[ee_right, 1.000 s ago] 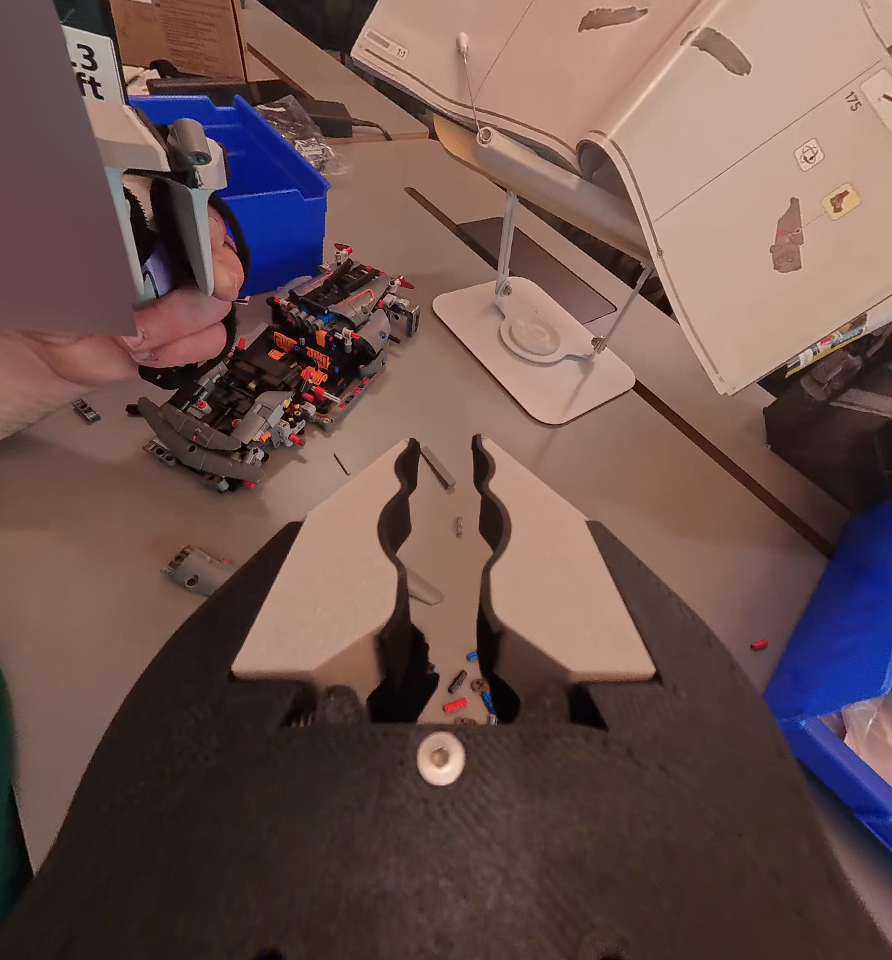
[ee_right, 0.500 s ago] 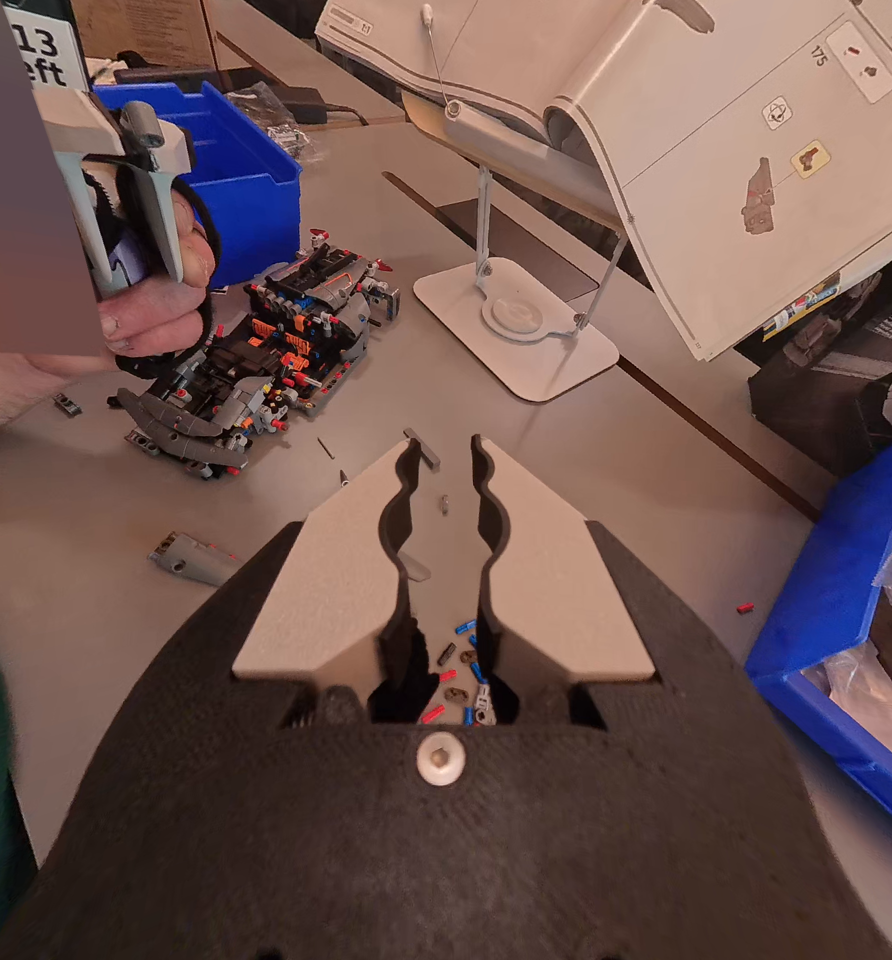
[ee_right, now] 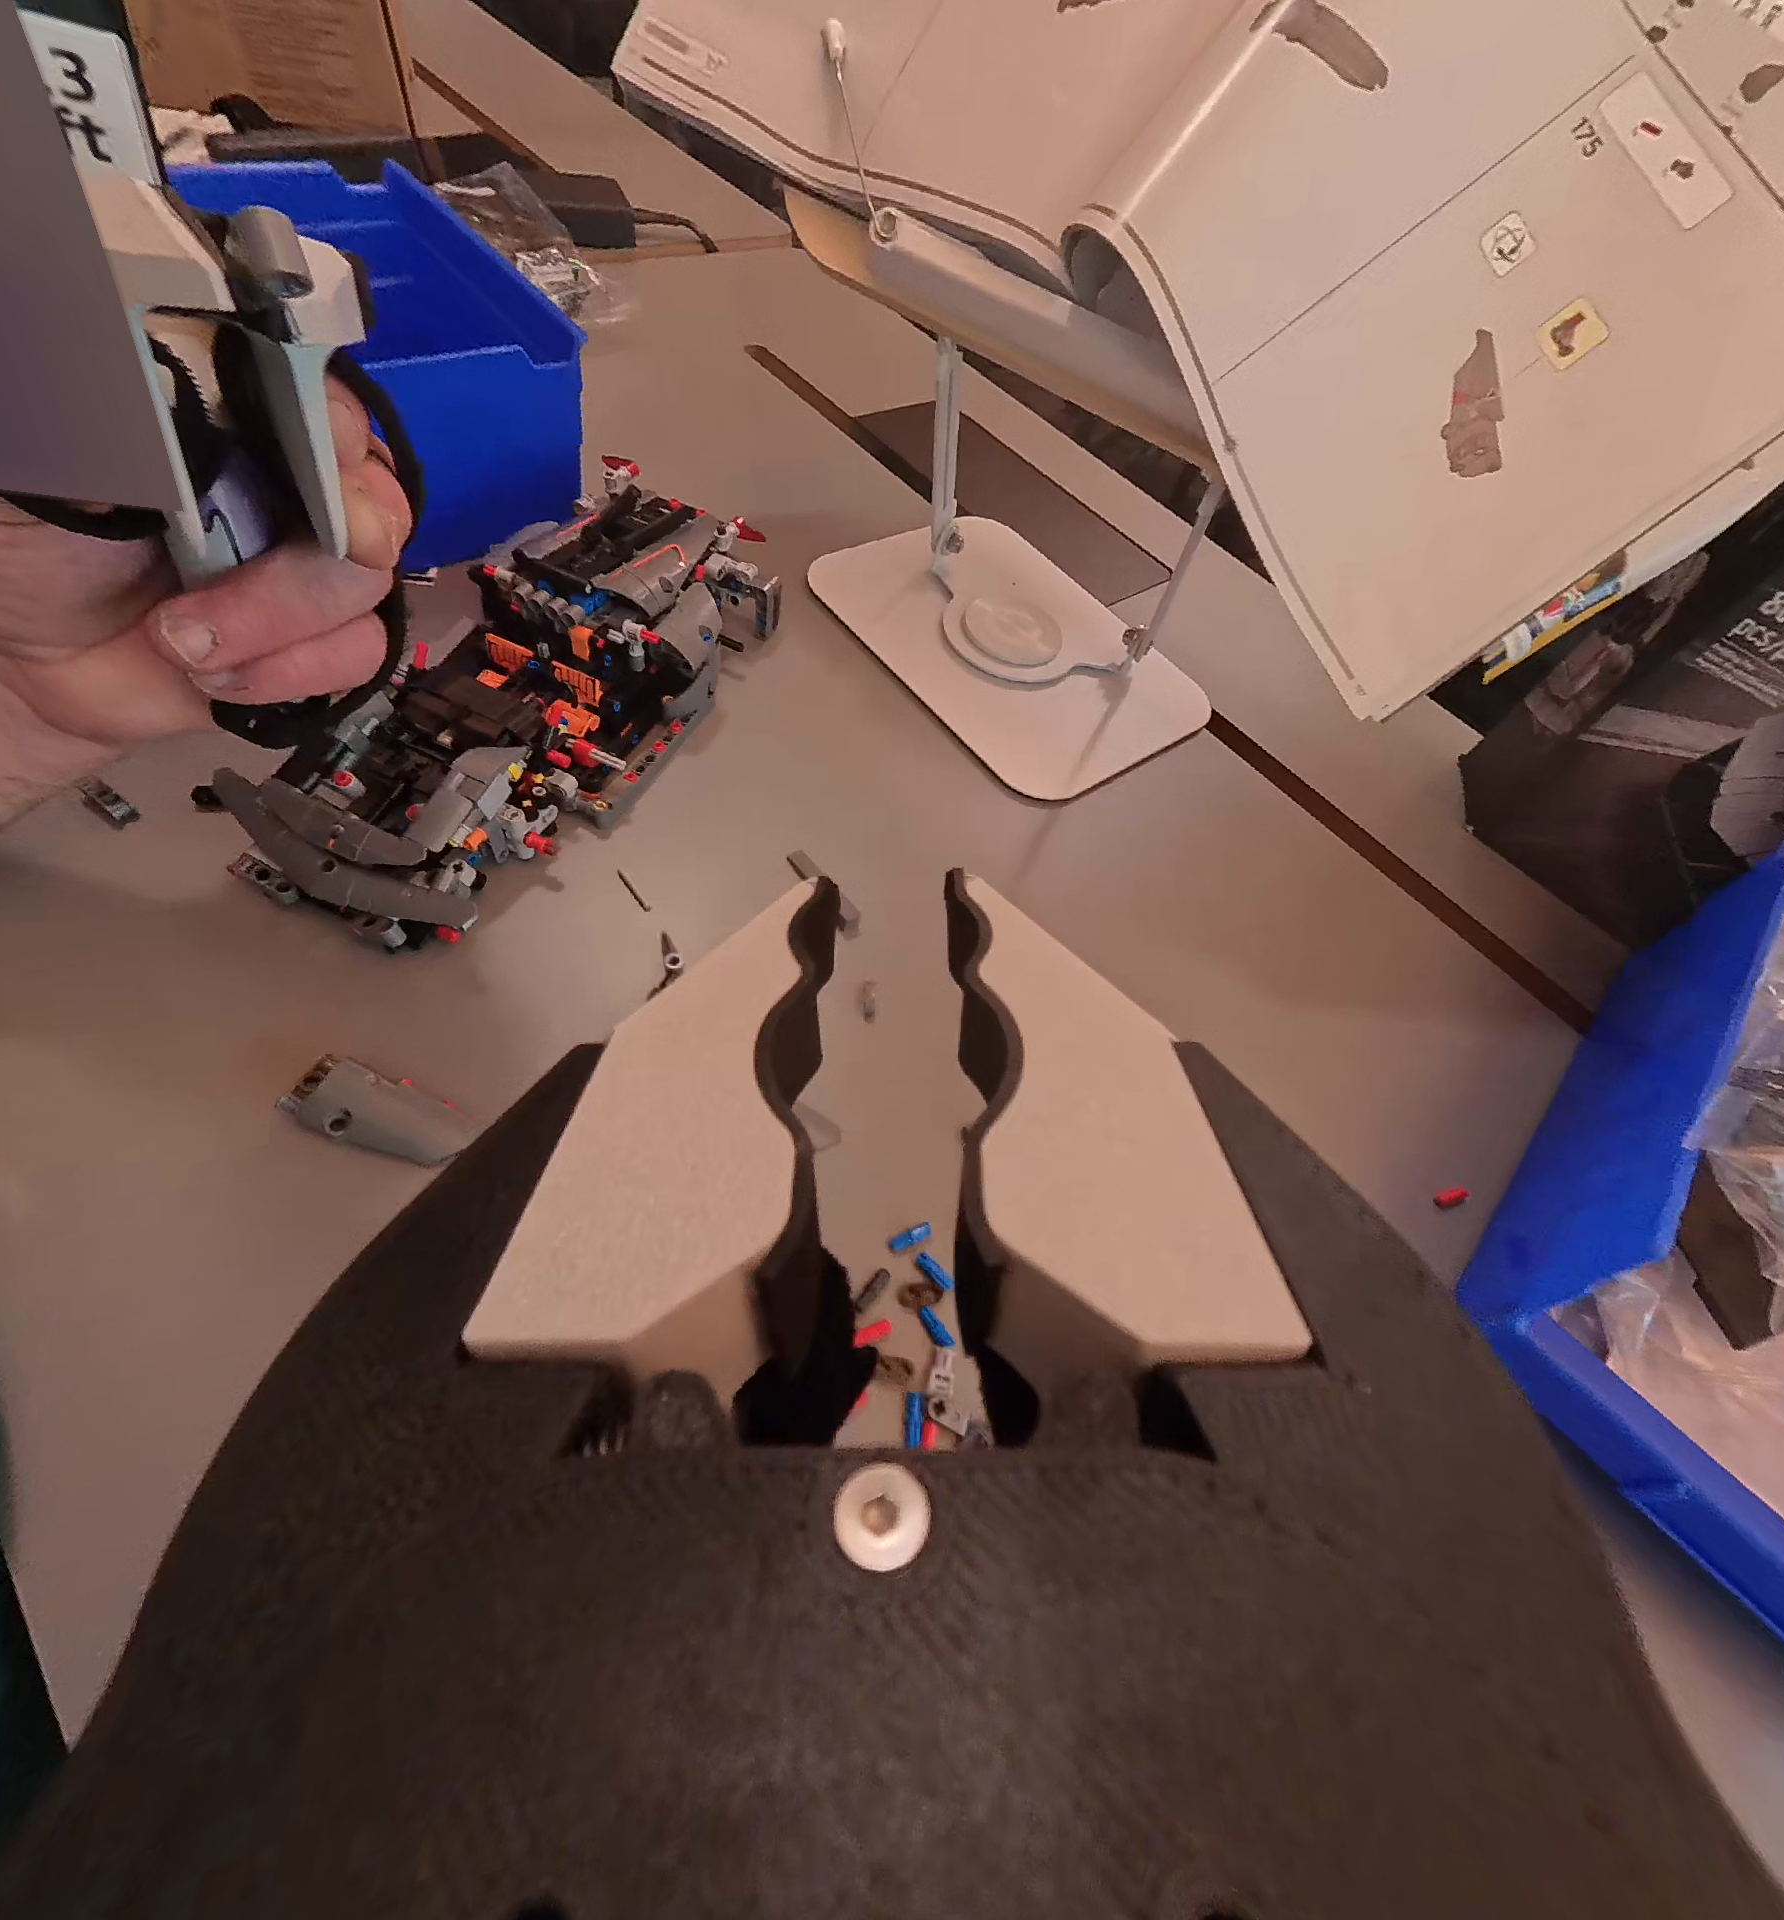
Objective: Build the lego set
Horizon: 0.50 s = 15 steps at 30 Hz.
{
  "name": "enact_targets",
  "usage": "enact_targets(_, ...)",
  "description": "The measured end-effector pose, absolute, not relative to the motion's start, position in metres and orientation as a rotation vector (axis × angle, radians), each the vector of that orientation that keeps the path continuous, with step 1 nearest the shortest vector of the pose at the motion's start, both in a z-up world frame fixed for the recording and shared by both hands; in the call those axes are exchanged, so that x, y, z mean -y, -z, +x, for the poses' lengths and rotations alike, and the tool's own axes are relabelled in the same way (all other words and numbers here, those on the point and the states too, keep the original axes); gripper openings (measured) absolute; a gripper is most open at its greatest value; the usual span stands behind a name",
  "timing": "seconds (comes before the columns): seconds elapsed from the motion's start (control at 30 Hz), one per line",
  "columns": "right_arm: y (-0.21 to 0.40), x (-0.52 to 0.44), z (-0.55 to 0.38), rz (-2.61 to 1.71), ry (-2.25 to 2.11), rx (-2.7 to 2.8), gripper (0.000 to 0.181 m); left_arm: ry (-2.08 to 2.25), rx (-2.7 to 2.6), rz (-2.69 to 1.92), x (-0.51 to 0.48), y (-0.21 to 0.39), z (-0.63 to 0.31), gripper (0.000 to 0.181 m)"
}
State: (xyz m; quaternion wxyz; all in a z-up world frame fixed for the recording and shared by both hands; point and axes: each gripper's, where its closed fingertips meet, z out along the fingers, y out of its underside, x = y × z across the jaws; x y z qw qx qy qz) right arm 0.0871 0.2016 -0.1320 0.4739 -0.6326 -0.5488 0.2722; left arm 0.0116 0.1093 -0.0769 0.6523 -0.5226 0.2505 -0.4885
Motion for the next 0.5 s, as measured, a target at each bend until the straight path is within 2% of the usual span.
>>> enact_targets(0.5,0.118,-0.222,0.123,-1.614,-0.535,1.264,0.02,1.063,-0.599,-1.194,-0.107,0.076,0.015,0.001)
